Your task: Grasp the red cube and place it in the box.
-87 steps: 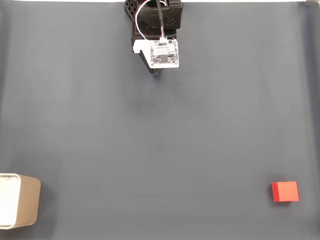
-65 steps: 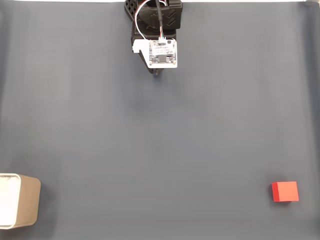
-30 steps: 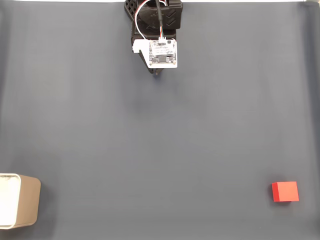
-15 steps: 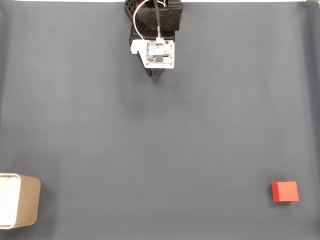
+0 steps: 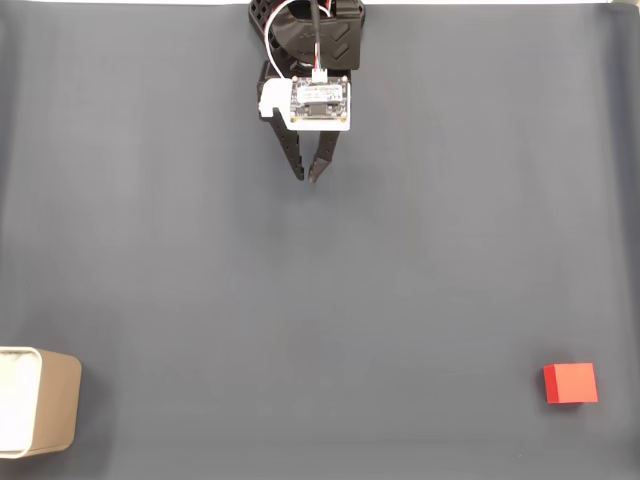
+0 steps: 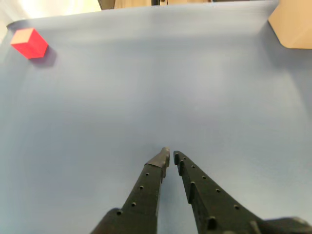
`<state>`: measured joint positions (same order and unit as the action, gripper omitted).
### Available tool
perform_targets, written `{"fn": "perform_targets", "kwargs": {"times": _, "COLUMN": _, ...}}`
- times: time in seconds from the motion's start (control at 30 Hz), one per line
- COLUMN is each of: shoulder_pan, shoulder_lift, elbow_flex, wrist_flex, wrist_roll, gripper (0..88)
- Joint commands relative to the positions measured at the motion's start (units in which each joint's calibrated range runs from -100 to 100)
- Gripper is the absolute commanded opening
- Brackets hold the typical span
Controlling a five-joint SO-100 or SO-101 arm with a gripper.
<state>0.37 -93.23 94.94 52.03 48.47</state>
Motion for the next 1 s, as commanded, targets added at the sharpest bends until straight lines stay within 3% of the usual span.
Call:
{"fn": "perform_targets", "kwargs": {"times": 0.0, "shoulder_pan": 0.48, "shoulder_lift": 2.84, "elbow_flex": -6.16, "wrist_flex": -3.01, "wrist_roll": -0.34, "gripper": 0.2}}
{"fn": "perform_targets", "kwargs": {"times": 0.97, "shoulder_pan": -9.67, "shoulder_lift": 39.41, "elbow_flex": -44.48, "wrist_flex": -6.78, "wrist_roll": 2.39, "gripper": 0.4}}
